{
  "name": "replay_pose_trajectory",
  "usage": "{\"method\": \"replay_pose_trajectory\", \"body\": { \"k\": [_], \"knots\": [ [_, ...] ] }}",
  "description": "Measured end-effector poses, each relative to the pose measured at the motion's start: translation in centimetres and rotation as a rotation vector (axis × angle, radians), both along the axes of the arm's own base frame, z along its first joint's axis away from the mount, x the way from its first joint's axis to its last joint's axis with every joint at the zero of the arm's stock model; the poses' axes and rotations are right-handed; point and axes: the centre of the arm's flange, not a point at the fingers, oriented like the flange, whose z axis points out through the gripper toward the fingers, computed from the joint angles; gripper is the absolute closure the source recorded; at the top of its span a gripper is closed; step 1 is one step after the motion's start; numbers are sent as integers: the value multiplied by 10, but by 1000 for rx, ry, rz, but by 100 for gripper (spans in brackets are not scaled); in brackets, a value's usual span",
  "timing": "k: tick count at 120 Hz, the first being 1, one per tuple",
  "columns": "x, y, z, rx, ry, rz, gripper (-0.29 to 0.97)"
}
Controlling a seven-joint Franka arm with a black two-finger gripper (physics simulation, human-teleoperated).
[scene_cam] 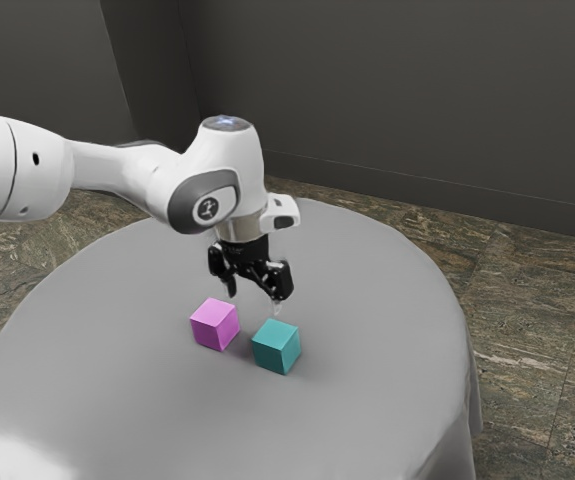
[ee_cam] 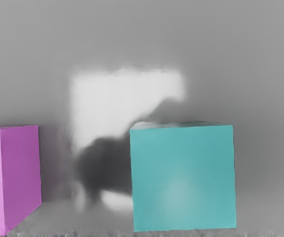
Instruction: Pick up the blue block with one arm, and put the blue block on the pink block with one arm
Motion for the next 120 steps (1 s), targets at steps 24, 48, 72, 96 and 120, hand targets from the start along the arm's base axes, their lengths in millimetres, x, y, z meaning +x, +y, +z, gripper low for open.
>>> {"method": "replay_pose_trajectory", "body": {
  "k": [24, 48, 72, 96, 120],
  "knots": [
    [6, -6, -36, -8, -21, 56, 0],
    [10, -9, -49, 2, -47, 82, 0],
    [8, -27, -61, -11, -43, 92, 0],
    [6, -28, -72, -14, -29, 119, 0],
    [9, -20, -83, -13, -16, 141, 0]
  ]
}}
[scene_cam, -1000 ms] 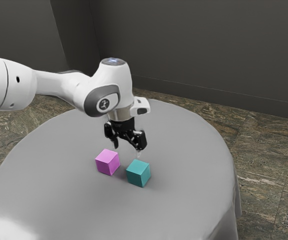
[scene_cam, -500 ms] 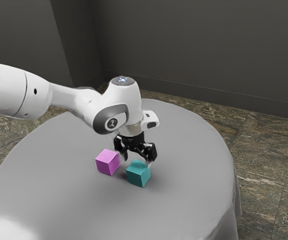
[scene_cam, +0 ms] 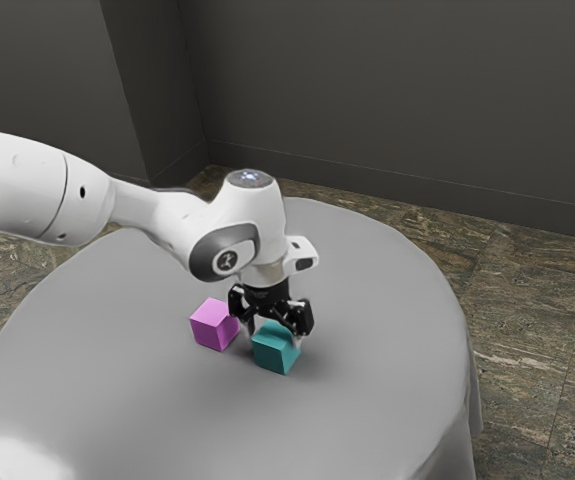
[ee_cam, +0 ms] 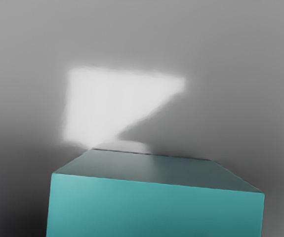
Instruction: Pick up the blue block with one arm, and put the blue block on the pink block with one arm
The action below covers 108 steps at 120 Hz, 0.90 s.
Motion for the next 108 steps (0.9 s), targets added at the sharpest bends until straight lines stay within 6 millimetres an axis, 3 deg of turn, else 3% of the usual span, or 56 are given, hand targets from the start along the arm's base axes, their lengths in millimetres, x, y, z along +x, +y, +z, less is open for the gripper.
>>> {"method": "replay_pose_trajectory", "body": {
  "k": [30, 59, 80, 98, 108],
  "knots": [
    [2, 1, -19, 23, -1, -33, 2],
    [3, -1, -23, 24, -19, -54, 22],
    [2, -2, -27, 26, -11, -59, 26],
    [8, 0, -15, 58, -10, -71, 29],
    [21, 5, 11, 83, -25, -58, 31]
  ]
}}
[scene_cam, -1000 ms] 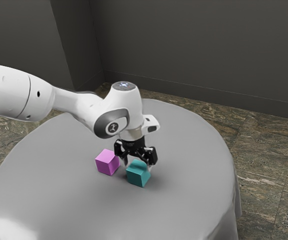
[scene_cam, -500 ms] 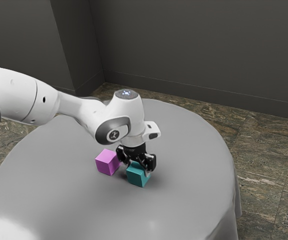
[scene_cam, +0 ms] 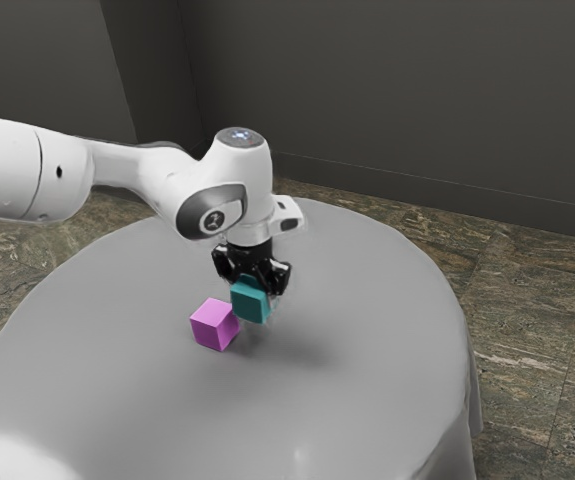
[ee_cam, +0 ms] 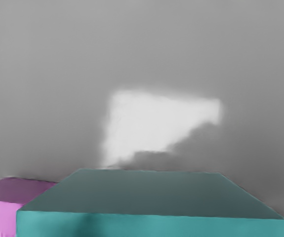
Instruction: Pick up the blue block with one arm, and put the blue block on the pink block with one arm
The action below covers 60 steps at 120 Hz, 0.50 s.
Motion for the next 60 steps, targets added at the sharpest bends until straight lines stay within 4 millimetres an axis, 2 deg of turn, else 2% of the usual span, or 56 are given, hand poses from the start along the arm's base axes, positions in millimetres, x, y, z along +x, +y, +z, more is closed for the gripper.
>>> {"method": "replay_pose_trajectory", "body": {
  "k": [6, 11, 22, 39, 46, 60],
  "knots": [
    [3, 13, 21, 20, -14, 21, 31],
    [5, 32, 39, 35, -26, 54, 31],
    [-9, 67, 63, 48, -25, 119, 30],
    [-37, 98, 61, 36, -13, 153, 30],
    [-39, 106, 59, 26, -18, 146, 29],
    [-33, 108, 52, -1, -22, 105, 29]
  ]
}}
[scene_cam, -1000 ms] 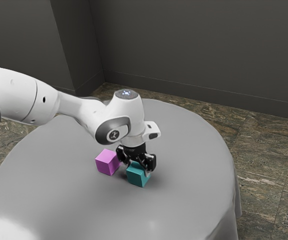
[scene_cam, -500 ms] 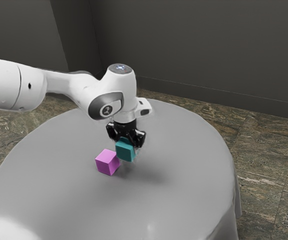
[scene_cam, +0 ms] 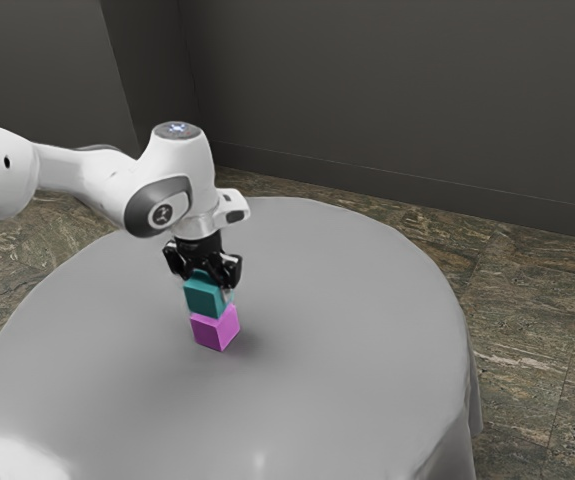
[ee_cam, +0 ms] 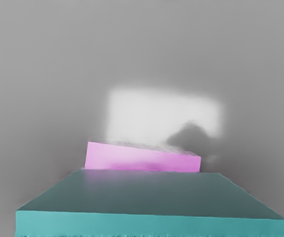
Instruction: Pick up the blue block with one arm, and put the blue block on the pink block with one arm
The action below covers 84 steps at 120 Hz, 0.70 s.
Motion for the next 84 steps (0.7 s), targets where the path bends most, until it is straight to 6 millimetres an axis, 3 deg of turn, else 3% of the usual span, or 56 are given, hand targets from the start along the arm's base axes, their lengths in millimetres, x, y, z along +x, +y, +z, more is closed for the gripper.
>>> {"method": "replay_pose_trajectory", "body": {
  "k": [30, 58, 65, 74, 84],
  "knots": [
    [7, 12, 1, 7, -8, -63, 29],
    [12, 11, 2, -35, -1, -111, 11],
    [21, 14, 31, -29, -35, -105, 9],
    [38, 21, 110, -13, -118, -82, 6],
    [16, 27, 206, -9, -178, -23, 4]
  ]
}}
